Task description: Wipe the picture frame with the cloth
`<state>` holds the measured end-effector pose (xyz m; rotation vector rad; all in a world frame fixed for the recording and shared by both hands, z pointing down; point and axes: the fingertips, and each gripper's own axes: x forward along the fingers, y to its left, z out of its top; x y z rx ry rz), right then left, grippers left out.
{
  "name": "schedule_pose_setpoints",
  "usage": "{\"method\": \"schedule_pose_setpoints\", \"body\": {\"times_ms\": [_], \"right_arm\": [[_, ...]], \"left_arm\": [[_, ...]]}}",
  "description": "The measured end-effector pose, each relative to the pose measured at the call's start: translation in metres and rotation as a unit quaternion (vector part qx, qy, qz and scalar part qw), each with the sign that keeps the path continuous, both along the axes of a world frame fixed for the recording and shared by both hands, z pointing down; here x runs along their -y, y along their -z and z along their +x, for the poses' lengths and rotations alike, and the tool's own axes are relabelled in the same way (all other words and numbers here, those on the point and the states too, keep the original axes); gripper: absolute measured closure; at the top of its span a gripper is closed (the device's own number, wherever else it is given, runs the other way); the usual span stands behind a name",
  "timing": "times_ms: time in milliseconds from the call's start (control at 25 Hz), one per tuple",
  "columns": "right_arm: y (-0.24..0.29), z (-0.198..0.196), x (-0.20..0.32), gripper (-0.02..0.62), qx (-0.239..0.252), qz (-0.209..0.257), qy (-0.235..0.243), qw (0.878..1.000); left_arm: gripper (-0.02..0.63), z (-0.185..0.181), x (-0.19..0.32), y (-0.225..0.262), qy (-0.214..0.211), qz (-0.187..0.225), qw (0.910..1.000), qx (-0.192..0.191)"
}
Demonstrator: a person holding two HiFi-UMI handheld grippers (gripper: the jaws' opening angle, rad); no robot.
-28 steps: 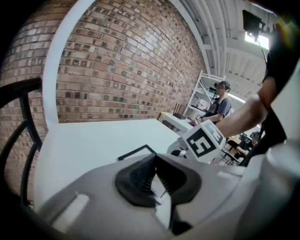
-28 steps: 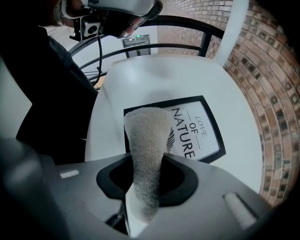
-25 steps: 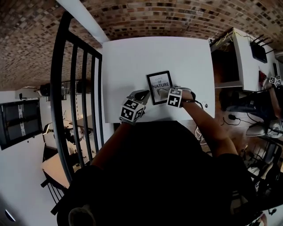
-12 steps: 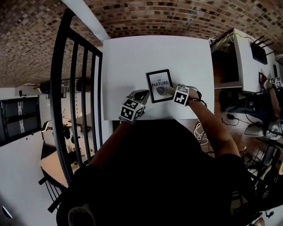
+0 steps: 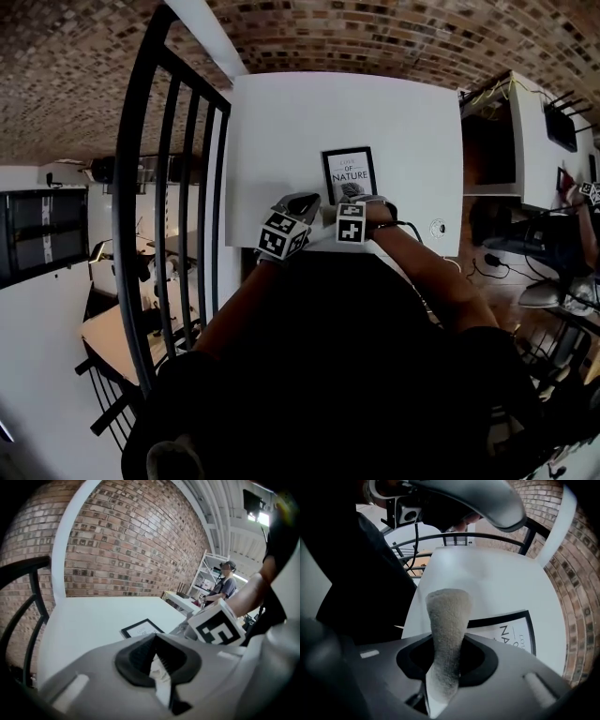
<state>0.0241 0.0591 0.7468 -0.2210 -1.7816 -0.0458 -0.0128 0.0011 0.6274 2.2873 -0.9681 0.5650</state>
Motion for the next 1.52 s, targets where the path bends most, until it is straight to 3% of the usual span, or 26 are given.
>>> {"method": "schedule_pose_setpoints", "body": {"times_ms": [280,640,840,960,1040,1120,1280,1360,1520], "right_arm": [[-0.009,0.02,0.003,0.483,-0.02,-0.002,-0.007,1.0],[-0.013,0.085,0.021,0.482,-0.042,0.002,-0.075,0.996],[-0.015,0.115,0.027,0.482,-0.046,0.007,-0.111,0.993],[-0.013,0.127,0.03,0.482,-0.036,0.013,-0.134,0.99],[-0.003,0.123,0.033,0.482,0.002,0.01,-0.157,0.987],[0.014,0.109,0.037,0.482,0.076,-0.005,-0.198,0.977],[0.07,0.076,0.058,0.482,0.234,-0.006,-0.291,0.928],[0.098,0.066,0.07,0.483,0.299,0.022,-0.306,0.903],[0.168,0.042,0.08,0.483,0.406,0.084,-0.293,0.862]], "left_arm": [[0.604,-0.009,-0.01,-0.016,0.008,0.005,0.9999,0.011],[0.604,0.009,-0.011,-0.008,-0.01,-0.011,0.9998,-0.01],[0.604,0.014,-0.009,-0.006,-0.02,-0.005,0.9998,-0.001],[0.604,0.016,-0.005,0.004,-0.016,0.013,0.9998,-0.006],[0.604,0.018,-0.001,0.013,-0.013,0.028,0.9995,-0.01],[0.604,0.02,0.003,0.024,-0.013,0.046,0.9986,-0.02],[0.604,0.026,0.009,0.051,-0.024,0.094,0.9938,-0.056],[0.604,0.028,0.009,0.062,-0.028,0.114,0.9908,-0.068],[0.604,0.029,0.008,0.085,-0.031,0.152,0.9841,-0.086]]}}
